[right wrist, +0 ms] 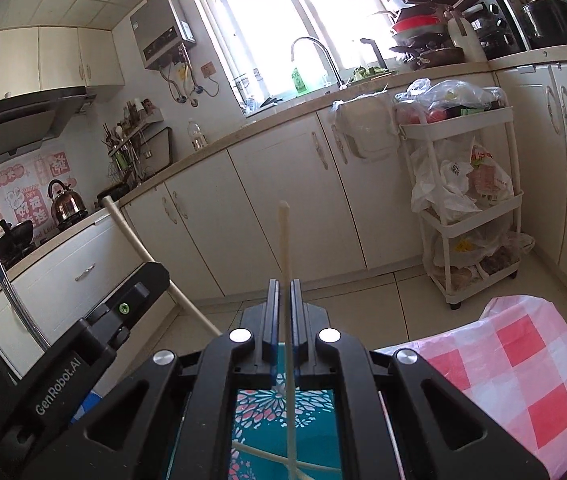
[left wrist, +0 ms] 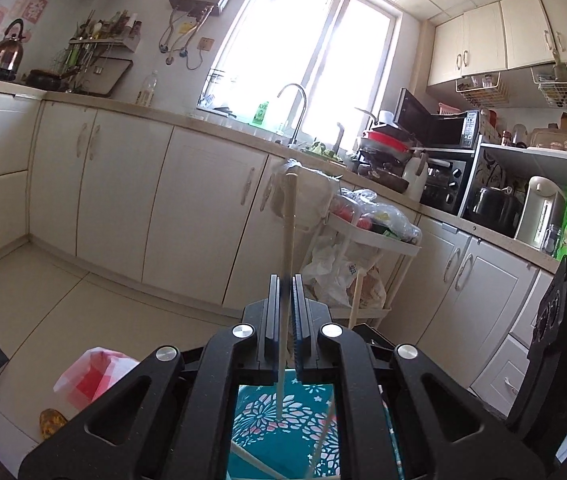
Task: Organize utensils
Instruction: 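Lift the stick with the left tool and release it into the blue bin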
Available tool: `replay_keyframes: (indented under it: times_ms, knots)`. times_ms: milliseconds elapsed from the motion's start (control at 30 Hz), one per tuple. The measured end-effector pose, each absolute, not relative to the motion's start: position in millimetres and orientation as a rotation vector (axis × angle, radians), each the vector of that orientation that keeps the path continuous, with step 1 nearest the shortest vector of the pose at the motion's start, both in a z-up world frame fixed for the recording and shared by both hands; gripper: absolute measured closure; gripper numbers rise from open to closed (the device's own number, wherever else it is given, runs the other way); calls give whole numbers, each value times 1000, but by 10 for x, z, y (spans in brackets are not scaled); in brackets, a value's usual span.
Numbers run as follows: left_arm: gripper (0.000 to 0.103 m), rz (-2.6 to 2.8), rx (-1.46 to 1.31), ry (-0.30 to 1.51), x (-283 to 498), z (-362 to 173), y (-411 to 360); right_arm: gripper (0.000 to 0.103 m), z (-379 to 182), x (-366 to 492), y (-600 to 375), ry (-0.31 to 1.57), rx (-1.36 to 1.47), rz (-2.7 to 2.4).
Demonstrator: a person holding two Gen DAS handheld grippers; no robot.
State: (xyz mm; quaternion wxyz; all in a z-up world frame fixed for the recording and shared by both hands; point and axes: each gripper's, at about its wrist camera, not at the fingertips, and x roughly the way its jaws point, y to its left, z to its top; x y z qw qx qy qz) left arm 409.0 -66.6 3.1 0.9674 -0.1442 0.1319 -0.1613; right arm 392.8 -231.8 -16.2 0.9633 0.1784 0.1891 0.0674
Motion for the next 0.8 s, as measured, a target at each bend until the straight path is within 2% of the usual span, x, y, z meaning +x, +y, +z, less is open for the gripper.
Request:
replay_keyframes:
  times_ms: [100,200,333,400,800]
  knots:
    - [98,-331,-275,288,4044,-4,-656,84,-163,3865,-2362,391,369,128]
    - [96,-331,-268,306,3959,4,-617,83,-98,3768,-2430,385,377,119]
    - [82,-320,-283,325,3795,17,-523,79,15,3565,-2574,374,405,99]
    - [72,-312,-294,327,3689,26,-463,79,68,3409,-2644,363,416,92]
    - [51,-248,-239,379,2993,-61,-289,76,-58,2596,-2687,442,379,93]
